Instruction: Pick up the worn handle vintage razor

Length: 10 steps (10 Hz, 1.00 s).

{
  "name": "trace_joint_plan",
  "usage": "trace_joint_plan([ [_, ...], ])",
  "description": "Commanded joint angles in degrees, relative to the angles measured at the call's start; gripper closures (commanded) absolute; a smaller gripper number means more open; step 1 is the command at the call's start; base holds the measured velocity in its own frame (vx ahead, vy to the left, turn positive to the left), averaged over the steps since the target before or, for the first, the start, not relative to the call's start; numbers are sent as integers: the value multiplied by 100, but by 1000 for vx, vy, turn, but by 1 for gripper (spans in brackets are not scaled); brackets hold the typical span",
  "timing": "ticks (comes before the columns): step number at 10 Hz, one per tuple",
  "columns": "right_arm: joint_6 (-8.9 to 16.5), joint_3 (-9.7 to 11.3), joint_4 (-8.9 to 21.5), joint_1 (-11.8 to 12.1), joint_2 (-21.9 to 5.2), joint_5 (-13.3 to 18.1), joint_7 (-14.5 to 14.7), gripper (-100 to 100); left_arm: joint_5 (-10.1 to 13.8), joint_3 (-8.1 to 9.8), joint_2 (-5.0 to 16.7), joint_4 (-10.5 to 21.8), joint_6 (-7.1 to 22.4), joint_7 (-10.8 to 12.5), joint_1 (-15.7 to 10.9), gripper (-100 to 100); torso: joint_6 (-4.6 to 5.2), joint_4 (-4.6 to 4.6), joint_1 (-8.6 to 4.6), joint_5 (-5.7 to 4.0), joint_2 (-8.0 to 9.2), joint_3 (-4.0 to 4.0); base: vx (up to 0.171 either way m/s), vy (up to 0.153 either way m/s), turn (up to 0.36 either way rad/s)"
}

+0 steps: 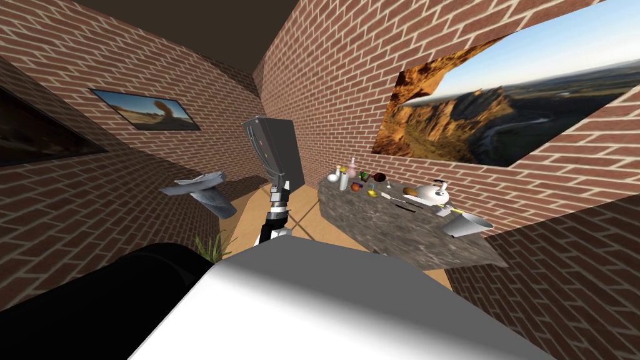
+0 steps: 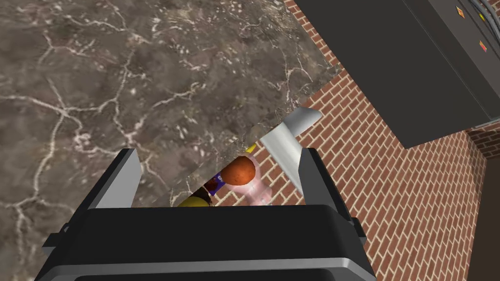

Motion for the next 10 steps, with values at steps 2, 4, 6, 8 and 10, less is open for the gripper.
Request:
trace_joint_plan([
  [2, -44, 144, 371, -13, -330, 152, 75, -100, 0, 0, 0, 0, 0, 0, 0, 0, 1, 0, -8, -1, 2, 1, 13, 43, 37],
  [4, -97, 244, 812, 45, -622, 286, 158, -100, 0, 0, 0, 0, 0, 0, 0, 0, 1, 0, -2, 0, -1, -1, 18, 72, 65],
  [6, -156, 342, 1149, 99, -970, 420, 237, -100, 0, 0, 0, 0, 0, 0, 0, 0, 1, -1, 7, 3, -3, -2, 37, 81, 75],
  [8, -219, 437, 1368, 147, -1335, 552, 310, -100, 0, 0, 0, 0, 0, 0, 0, 0, 1, -2, 5, 3, -9, -5, 42, 73, 77],
  [10, -219, 437, 1563, 147, -1455, 552, 310, -100, 0, 0, 0, 0, 0, 0, 1, 0, 2, -2, 2, 2, -10, -6, 31, 44, 19],
])
